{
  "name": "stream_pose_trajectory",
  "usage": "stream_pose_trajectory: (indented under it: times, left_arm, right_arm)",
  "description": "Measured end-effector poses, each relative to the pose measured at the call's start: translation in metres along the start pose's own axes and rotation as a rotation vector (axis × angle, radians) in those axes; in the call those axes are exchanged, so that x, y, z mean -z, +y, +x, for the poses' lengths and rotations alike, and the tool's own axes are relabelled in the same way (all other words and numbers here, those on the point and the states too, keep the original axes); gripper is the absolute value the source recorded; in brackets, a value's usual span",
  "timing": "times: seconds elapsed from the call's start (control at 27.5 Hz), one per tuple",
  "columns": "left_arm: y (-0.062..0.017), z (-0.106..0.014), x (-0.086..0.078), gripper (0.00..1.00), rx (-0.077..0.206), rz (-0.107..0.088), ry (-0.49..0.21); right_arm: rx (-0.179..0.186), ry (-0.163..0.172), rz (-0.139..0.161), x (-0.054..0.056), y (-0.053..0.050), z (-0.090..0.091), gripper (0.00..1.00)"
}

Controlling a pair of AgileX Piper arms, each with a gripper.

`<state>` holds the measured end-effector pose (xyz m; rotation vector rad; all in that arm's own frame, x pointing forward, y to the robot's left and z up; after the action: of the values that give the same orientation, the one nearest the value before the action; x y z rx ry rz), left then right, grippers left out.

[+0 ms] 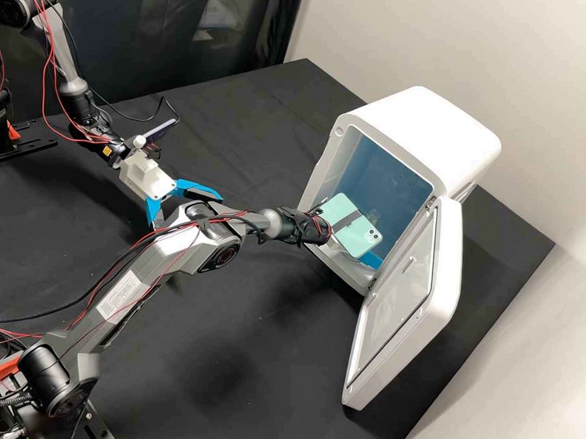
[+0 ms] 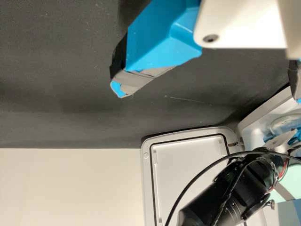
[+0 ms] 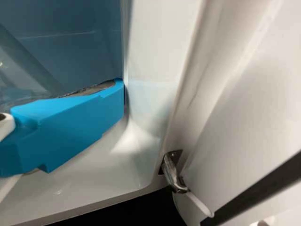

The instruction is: Place the flask in the incubator

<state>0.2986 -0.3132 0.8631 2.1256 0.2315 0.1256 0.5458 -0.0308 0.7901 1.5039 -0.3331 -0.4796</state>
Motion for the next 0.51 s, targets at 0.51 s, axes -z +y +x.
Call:
stream_pose_trajectory:
  times: [0.51]
  left_arm:
    - [0.0000, 0.0000, 0.0000, 1.00, 0.000, 0.000, 0.000]
  right_arm:
    - [0.021, 0.016, 0.028, -0.0016, -0.0021, 0.0006, 1.00]
